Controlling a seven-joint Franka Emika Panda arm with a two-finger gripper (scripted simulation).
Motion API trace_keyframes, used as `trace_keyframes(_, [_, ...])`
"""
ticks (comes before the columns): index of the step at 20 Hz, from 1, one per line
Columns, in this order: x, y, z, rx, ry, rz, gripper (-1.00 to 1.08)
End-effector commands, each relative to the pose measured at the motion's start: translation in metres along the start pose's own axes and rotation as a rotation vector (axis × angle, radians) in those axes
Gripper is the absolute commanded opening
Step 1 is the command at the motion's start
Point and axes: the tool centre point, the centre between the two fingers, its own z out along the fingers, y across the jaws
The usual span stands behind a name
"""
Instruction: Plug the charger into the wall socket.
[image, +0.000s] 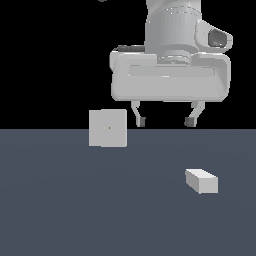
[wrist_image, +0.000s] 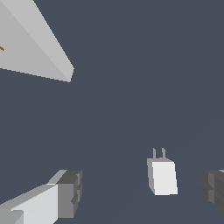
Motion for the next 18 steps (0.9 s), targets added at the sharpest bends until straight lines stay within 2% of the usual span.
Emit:
trace_keyframes(1, [-0.009,0.012,0.01,-0.002,0.019,-0.004,1.0])
trace_keyframes(9, [-0.028,0.039,0.033,-0.001,0.061,-0.015,1.0])
trace_keyframes(18, [-0.035,0.05,0.044,0.002,0.079,-0.019,1.0])
